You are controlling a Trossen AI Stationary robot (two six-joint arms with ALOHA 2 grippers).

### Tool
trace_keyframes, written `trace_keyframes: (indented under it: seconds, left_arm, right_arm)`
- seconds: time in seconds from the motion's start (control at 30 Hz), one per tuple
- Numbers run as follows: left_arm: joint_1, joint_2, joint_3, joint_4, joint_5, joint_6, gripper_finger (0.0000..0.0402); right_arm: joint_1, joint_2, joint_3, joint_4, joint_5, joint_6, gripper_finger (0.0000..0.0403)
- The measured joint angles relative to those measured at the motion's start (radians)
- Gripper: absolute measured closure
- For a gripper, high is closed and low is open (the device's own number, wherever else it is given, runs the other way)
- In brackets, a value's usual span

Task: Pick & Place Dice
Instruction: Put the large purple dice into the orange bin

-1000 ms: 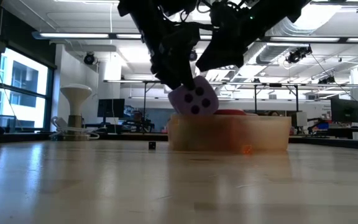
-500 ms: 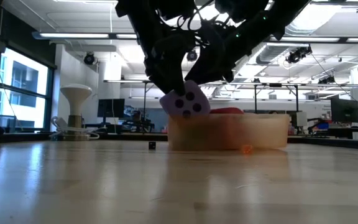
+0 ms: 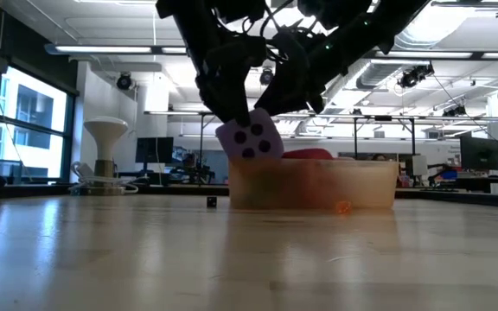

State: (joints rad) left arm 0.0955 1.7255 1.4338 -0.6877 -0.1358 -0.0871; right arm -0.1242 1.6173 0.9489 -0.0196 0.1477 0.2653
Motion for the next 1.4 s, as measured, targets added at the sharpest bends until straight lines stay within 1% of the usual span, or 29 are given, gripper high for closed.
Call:
trace_keyframes:
  seconds: [0.17, 0.37, 0.63, 0.73, 0.83, 0.93, 1.0, 1.07, 1.3, 1.4]
  left_arm:
    - [0.006, -0.001, 0.0, -0.003, 0.002, 0.0, 0.0032]
    - [0.004, -0.008, 0.0, -0.005, -0.004, 0.045, 0.0032]
    - [0.0, -0.012, 0.0, -0.004, -0.012, 0.045, 0.0032]
    - [-0.009, -0.012, 0.0, -0.004, -0.03, 0.048, 0.0032]
    - [-0.025, -0.012, 0.004, -0.008, -0.072, 0.062, 0.0032]
    - [-0.04, -0.012, 0.019, -0.009, -0.097, 0.075, 0.0032]
    - [-0.046, -0.019, 0.035, 0.018, -0.113, 0.076, 0.0032]
    - [-0.05, -0.029, 0.052, 0.053, -0.117, 0.079, 0.0032]
    - [-0.045, -0.026, 0.052, 0.04, -0.115, 0.075, 0.0032]
    - [-0.045, -0.023, 0.05, 0.016, -0.112, 0.075, 0.0032]
  right_arm:
    - [0.0, 0.0, -0.001, -0.005, 0.001, 0.004, 0.0292]
    - [0.0, 0.0, -0.001, -0.009, -0.001, 0.023, 0.0292]
    - [-0.003, 0.0, -0.001, -0.008, -0.018, 0.019, 0.0292]
    - [-0.003, 0.0, -0.001, -0.009, -0.02, 0.018, 0.0292]
    - [-0.003, 0.0, -0.001, -0.011, -0.021, 0.016, 0.0292]
    - [-0.003, 0.002, -0.006, -0.044, -0.019, 0.015, 0.0292]
    - [-0.004, 0.008, -0.009, -0.064, -0.025, 0.017, 0.0292]
    - [-0.004, 0.017, -0.015, -0.072, -0.022, 0.015, 0.0292]
    - [-0.003, 0.011, -0.011, -0.109, -0.023, 0.016, 0.0292]
    - [-0.003, 0.009, -0.01, -0.113, 0.005, 0.015, 0.0292]
